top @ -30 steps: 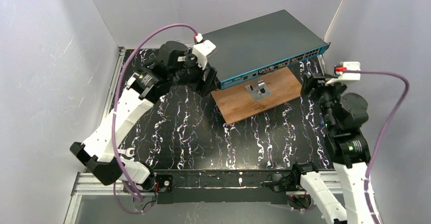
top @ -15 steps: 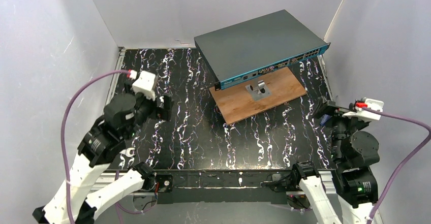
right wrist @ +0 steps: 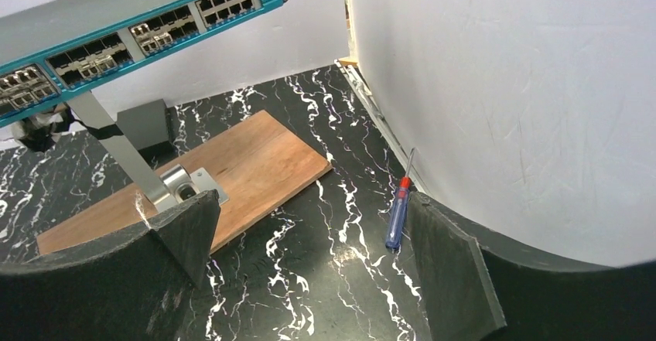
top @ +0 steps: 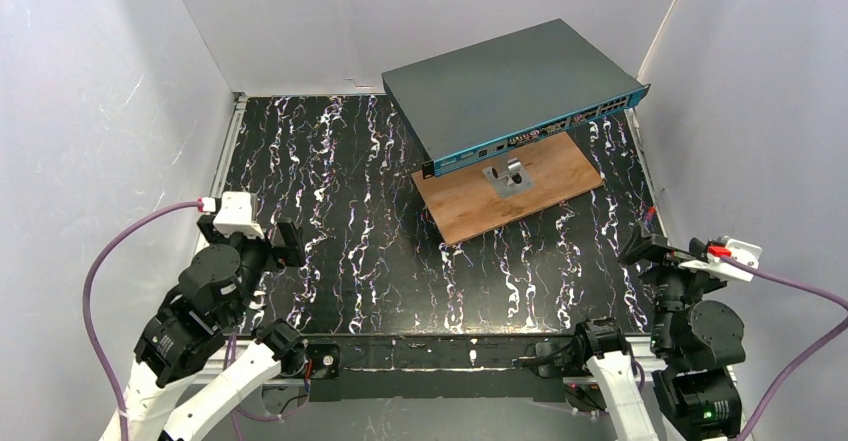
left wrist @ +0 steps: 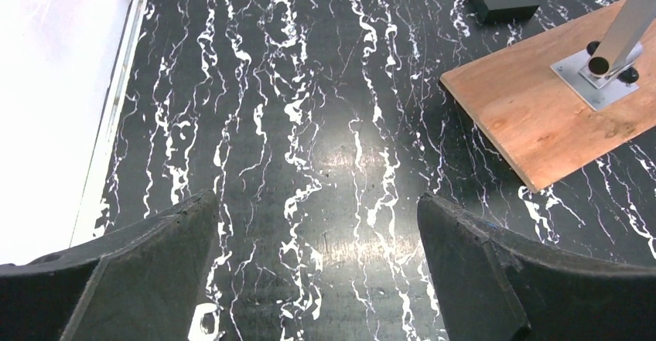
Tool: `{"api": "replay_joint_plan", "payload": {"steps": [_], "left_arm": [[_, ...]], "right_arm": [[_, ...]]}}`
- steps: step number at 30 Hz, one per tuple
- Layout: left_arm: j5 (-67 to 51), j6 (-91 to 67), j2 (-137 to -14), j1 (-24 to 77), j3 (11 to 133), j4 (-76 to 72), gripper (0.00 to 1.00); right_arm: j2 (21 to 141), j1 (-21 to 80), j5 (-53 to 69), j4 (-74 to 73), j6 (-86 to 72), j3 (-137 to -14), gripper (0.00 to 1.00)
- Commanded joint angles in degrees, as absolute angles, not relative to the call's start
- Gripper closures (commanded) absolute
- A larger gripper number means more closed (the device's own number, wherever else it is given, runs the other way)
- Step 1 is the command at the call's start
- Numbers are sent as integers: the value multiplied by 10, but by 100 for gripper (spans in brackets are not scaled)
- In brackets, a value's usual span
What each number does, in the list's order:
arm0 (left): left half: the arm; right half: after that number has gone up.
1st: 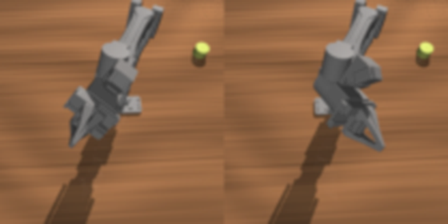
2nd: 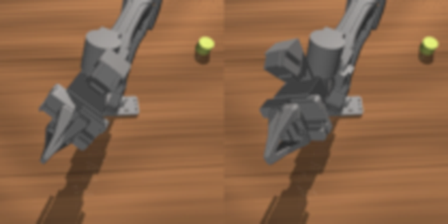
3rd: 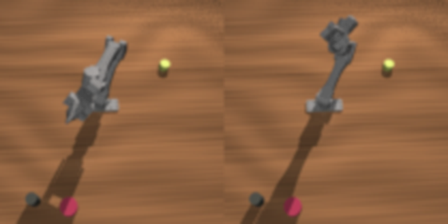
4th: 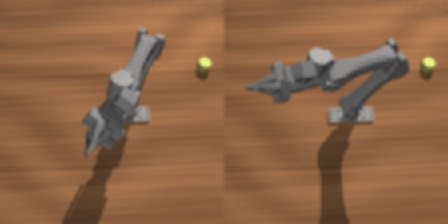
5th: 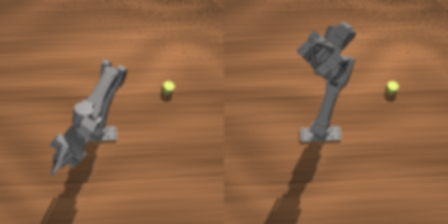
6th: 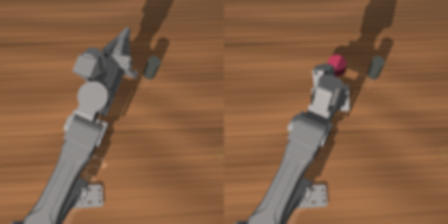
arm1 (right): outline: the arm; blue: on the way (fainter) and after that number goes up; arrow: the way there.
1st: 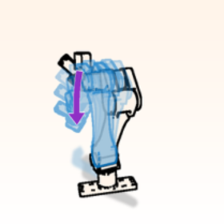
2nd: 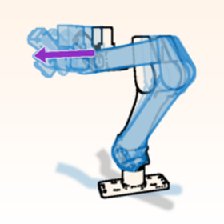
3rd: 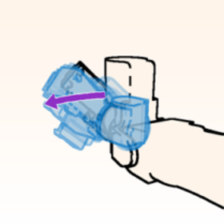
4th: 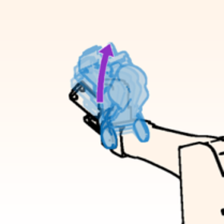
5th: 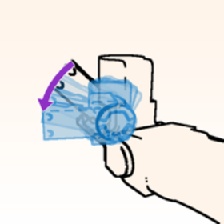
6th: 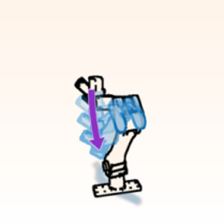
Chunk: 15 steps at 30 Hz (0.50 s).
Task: Insert the plug into the switch port
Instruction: Reset both arms
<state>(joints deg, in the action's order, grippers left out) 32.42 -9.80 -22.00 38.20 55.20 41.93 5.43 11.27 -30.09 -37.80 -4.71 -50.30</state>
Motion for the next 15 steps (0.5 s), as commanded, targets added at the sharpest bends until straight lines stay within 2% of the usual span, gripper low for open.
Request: {"api": "replay_joint_plan", "payload": {"steps": [1,15], "left_arm": [[348,-147,-215,381,541,471,2],[353,-190,-187,381,522,499,2]], "right_arm": [[27,113,-309,-376,-64,-503,1],[8,114,-306,-377,-81,-493,1]]}}
